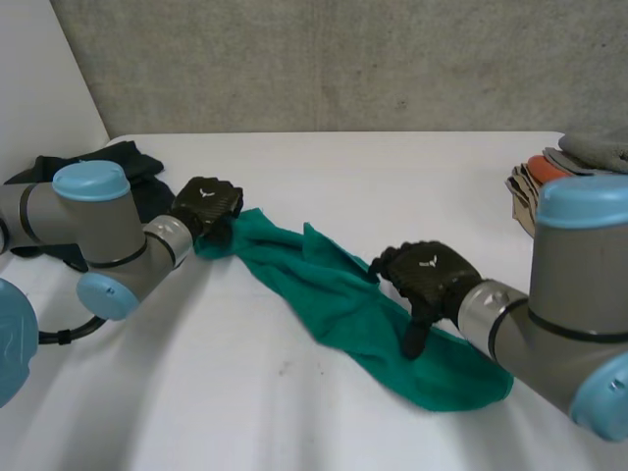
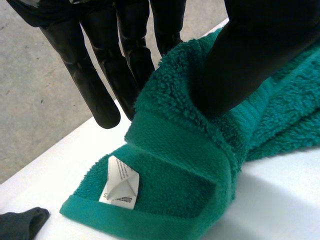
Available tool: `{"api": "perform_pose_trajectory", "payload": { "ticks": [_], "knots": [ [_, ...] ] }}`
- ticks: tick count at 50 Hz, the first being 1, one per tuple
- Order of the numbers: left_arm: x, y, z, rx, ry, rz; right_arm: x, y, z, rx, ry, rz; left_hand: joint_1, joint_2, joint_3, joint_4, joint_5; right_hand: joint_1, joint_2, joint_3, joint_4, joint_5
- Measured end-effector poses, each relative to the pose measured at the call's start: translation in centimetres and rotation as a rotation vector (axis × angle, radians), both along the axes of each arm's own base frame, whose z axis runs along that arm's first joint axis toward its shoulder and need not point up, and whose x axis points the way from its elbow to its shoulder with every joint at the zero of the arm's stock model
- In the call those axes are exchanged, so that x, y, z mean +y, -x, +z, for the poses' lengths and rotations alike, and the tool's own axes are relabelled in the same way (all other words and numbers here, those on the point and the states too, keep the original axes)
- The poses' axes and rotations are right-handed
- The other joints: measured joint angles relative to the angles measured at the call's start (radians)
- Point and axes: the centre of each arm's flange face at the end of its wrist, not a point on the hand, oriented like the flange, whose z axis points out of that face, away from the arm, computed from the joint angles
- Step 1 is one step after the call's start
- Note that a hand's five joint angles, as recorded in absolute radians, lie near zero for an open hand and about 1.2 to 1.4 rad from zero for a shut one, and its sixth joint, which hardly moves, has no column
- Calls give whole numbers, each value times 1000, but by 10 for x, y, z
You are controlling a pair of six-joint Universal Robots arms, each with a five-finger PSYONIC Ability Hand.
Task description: Fold the laundry.
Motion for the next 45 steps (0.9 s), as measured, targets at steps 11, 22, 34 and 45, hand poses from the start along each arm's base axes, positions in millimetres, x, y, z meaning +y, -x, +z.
{"api": "perform_pose_trajectory", "payload": {
  "ticks": [11,22,34,45],
  "knots": [
    [18,-6,65,15,109,13,4,-11,21,-101,100,14,0,3,4,0,0,0,0,0,0,0],
    [43,-11,101,32,159,8,5,-63,10,-147,197,147,0,4,10,4,0,11,36,43,16,27],
    [48,-12,106,34,163,10,-11,-84,-14,-105,228,162,0,5,12,4,0,363,447,436,415,381],
    [41,-19,132,55,239,50,-28,-83,32,-179,374,108,0,5,12,4,0,786,958,971,950,916]
  ]
}}
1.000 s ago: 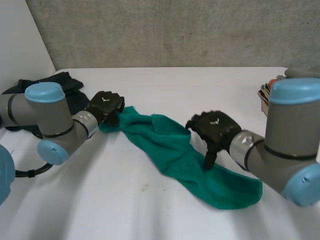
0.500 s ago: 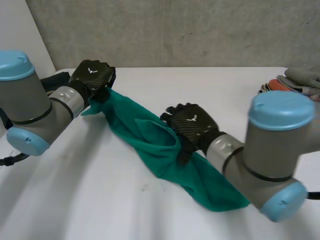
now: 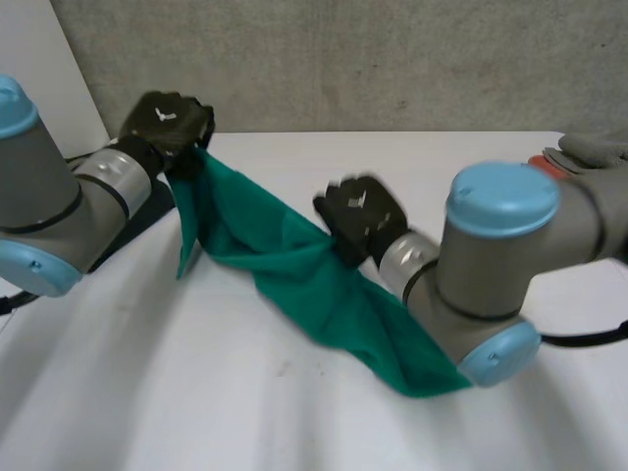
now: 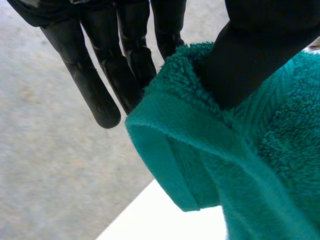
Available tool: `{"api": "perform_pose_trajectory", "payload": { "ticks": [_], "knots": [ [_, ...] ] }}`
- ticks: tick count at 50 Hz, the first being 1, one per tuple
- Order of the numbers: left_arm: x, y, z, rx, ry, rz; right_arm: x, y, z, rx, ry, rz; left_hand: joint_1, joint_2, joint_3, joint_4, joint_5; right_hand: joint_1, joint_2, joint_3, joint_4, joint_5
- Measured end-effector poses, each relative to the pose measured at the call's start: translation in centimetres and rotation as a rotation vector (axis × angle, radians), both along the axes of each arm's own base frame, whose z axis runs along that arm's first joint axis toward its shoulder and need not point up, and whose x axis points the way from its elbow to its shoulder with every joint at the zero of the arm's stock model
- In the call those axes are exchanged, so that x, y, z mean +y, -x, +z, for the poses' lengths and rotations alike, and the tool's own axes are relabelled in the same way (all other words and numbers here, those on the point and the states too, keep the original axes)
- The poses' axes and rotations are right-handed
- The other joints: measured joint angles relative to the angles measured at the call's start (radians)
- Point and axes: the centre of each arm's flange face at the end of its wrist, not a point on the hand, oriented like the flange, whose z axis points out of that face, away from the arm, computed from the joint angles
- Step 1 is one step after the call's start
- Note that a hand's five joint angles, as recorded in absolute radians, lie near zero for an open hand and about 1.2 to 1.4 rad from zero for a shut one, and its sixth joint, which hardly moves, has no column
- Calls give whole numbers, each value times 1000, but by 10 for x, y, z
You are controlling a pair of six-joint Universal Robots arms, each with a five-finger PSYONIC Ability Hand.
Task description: Fold the laundry.
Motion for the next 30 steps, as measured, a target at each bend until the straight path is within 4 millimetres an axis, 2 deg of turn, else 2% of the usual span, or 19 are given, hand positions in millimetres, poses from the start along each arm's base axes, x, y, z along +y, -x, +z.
{"api": "perform_pose_trajectory", "payload": {
  "ticks": [4,8,10,12,13,14,18,22,23,25,27,28,29,30],
  "knots": [
    [-6,-7,16,18,46,50,-17,15,47,-73,106,-72,0,0,0,0,0,0,0,0,0,0],
    [-5,-17,44,51,119,116,-39,47,94,-134,211,-179,0,0,0,0,0,0,0,0,0,0],
    [-3,-20,54,64,145,131,-44,58,106,-147,237,-207,0,0,0,0,0,0,0,0,0,0],
    [-3,-20,54,64,145,131,-44,58,106,-147,237,-207,0,0,0,0,0,0,0,0,0,0],
    [4,-25,71,90,187,149,-49,72,120,-160,268,-243,0,0,0,0,0,0,0,0,0,0],
    [9,-27,78,104,203,152,-50,80,127,-162,280,-257,0,0,0,0,0,0,0,0,0,0],
    [18,-29,87,133,216,146,-43,87,128,-144,264,-244,0,0,0,0,0,0,0,0,0,0],
    [26,-28,89,154,208,131,-25,89,116,-79,194,-184,0,0,0,0,0,0,0,0,0,0],
    [27,-28,88,156,203,127,-9,89,104,-17,125,-123,0,0,0,0,0,0,0,0,0,0],
    [29,-27,87,158,198,122,12,89,89,55,39,-40,0,0,0,0,0,0,0,0,0,0],
    [29,-27,87,158,196,120,25,89,81,94,-9,13,0,0,0,0,0,0,0,0,0,0],
    [29,-26,86,159,195,118,51,89,66,165,-105,125,0,0,0,0,0,-51,-81,-74,-74,-59],
    [28,-26,86,159,196,118,63,89,60,192,-146,180,0,0,0,0,0,-51,-81,-74,-74,-59],
    [28,-26,87,159,197,117,76,89,55,218,-190,241,0,0,0,0,0,-303,-343,-344,-342,-309]
  ]
}}
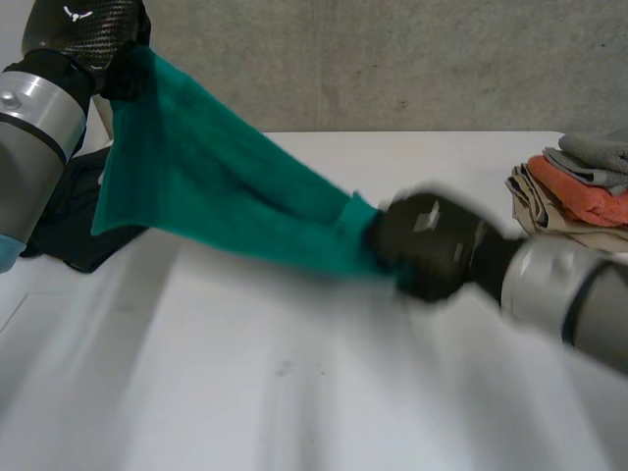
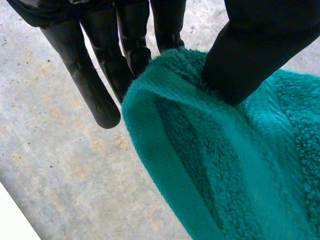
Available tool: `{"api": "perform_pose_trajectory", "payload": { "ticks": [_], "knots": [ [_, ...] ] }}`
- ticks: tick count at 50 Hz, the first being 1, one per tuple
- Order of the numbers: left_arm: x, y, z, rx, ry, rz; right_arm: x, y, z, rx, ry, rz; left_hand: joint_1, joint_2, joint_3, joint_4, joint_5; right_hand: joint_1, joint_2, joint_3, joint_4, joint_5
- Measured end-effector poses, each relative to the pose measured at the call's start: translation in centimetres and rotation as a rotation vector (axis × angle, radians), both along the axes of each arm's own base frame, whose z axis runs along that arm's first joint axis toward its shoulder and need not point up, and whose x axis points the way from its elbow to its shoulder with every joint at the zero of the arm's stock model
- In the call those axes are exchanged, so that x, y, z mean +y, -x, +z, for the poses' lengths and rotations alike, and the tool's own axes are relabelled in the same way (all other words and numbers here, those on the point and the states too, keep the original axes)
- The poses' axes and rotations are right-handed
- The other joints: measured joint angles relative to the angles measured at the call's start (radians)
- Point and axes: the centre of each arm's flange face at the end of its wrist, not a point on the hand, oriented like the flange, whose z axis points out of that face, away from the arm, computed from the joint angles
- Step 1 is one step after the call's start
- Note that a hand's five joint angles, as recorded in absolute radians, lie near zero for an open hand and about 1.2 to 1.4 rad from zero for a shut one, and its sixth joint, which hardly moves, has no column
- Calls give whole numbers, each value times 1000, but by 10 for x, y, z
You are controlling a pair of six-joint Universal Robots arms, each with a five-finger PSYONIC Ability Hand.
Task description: Fold the laundry.
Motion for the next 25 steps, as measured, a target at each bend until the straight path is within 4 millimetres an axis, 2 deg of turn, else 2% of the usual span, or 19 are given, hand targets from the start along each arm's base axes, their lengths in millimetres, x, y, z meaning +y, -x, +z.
{"api": "perform_pose_trajectory", "payload": {
  "ticks": [2,3,4,5,7,12,13,16,18,25],
  "knots": [
    [-1,1,1,0,4,-3,22,0,-7,33,-79,104,0,0,0,0,0,-174,-230,-229,-228,-228],
    [-1,1,1,0,6,-4,25,0,-7,38,-92,121,0,0,0,0,0,-174,-230,-229,-228,-228],
    [-2,3,3,1,12,-10,34,0,-9,44,-133,175,0,0,0,0,0,-334,-438,-441,-432,-441],
    [-2,3,3,1,13,-11,35,0,-9,44,-141,183,0,0,0,0,0,-334,-438,-441,-432,-441],
    [-3,5,6,1,23,-23,34,-2,-9,35,-167,197,0,0,0,0,0,-453,-569,-580,-581,-579],
    [1,13,14,0,49,-67,-4,-6,-7,-24,-202,70,0,0,0,0,0,-484,-617,-629,-609,-608],
    [4,16,16,-1,55,-83,-23,-4,-5,-55,-201,-10,0,0,0,0,0,-484,-617,-629,-609,-608],
    [10,23,19,-3,65,-116,-56,1,0,-114,-180,-150,0,0,0,0,0,-484,-617,-629,-609,-608],
    [17,29,21,-6,72,-150,-80,7,4,-156,-151,-246,0,0,0,0,0,-484,-617,-629,-609,-608],
    [47,45,34,-18,111,-269,-132,7,-2,-221,-82,-357,0,0,1,0,0,-484,-617,-629,-609,-608]
  ]
}}
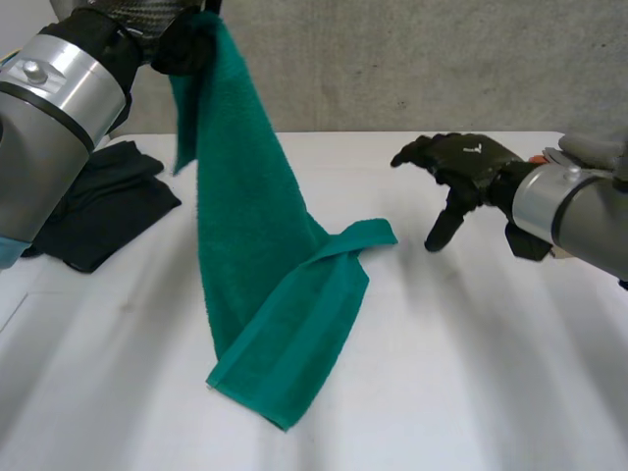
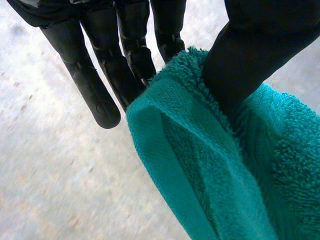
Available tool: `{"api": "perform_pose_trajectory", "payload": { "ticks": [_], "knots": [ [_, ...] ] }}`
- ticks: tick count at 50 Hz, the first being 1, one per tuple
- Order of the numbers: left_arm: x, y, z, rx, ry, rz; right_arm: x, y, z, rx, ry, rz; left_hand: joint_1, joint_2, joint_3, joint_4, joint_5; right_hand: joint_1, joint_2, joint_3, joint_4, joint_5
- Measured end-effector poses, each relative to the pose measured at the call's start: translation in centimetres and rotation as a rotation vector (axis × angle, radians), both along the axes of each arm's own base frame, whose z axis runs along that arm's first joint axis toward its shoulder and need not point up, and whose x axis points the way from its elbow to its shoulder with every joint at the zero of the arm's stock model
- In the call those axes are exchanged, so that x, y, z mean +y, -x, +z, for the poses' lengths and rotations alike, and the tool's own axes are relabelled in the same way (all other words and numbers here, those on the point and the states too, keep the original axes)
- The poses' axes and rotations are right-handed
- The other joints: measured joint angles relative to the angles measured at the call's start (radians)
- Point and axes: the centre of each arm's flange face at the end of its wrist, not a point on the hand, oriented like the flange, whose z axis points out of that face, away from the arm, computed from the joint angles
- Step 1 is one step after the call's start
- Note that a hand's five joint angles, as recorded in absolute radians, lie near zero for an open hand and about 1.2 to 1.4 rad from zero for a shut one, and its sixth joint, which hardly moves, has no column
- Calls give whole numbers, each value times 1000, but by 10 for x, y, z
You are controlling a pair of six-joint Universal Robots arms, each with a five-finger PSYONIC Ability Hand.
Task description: Fold the laundry.
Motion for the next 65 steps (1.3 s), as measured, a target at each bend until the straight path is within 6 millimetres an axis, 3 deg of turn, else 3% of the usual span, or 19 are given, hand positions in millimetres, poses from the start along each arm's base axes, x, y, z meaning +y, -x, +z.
{"api": "perform_pose_trajectory", "payload": {
  "ticks": [5,10,17,20,22,23,24,26,29,34,37,41,45,48,52,58,62,65],
  "knots": [
    [20,1,13,0,36,-46,-28,-11,-16,-31,0,-5,0,0,0,0,0,0,0,0,0,0],
    [39,-2,27,7,76,-71,-50,-36,-40,-110,-60,30,0,0,0,0,0,0,0,0,0,0],
    [61,-5,39,2,118,-120,-47,-83,-76,-235,-197,187,0,0,0,0,0,2,3,4,2,1],
    [66,-6,40,-1,127,-135,-39,-98,-88,-274,-262,255,0,0,0,0,0,138,150,157,138,132],
    [68,-6,41,-3,129,-140,-35,-106,-94,-293,-293,287,0,0,0,0,0,451,494,471,451,424],
    [68,-6,40,-4,129,-141,-34,-107,-95,-296,-296,290,0,0,0,0,0,451,494,471,451,424],
    [67,-6,40,-6,129,-140,-35,-110,-97,-309,-295,295,0,0,0,0,0,700,810,801,780,741],
    [65,-7,40,-7,129,-135,-43,-110,-96,-324,-262,268,0,0,0,0,0,776,947,939,919,878],
    [59,-7,38,-9,127,-124,-64,-102,-84,-352,-169,180,0,0,0,0,0,778,961,973,952,898],
    [45,-9,39,-6,130,-98,-100,-78,-43,-420,37,18,0,0,0,3,0,778,961,973,952,899],
    [33,-12,43,2,143,-69,-112,-63,-4,-483,180,-52,0,1,1,3,0,778,961,973,952,899],
    [16,-17,54,26,175,-18,-108,-46,55,-581,354,-103,0,2,2,4,0,778,961,973,952,905],
    [5,-19,60,51,211,18,-97,-27,91,-638,468,-149,0,2,2,4,0,778,961,973,952,912],
    [-2,-19,59,66,230,36,-88,-11,108,-652,529,-184,0,2,2,4,0,778,961,973,952,912],
    [-15,-16,37,55,192,46,-75,1,106,-599,542,-191,0,2,2,4,0,778,961,973,952,920],
    [-32,-11,-31,-8,22,47,-51,1,56,-402,435,-142,0,3,2,4,0,778,961,973,952,923],
    [-34,-9,-98,-79,-159,44,-24,0,-6,-190,296,-90,0,3,3,4,0,778,961,973,954,923],
    [-30,-9,-137,-130,-259,41,0,0,-47,-41,202,-50,0,3,3,4,0,778,961,973,954,923]
  ]
}}
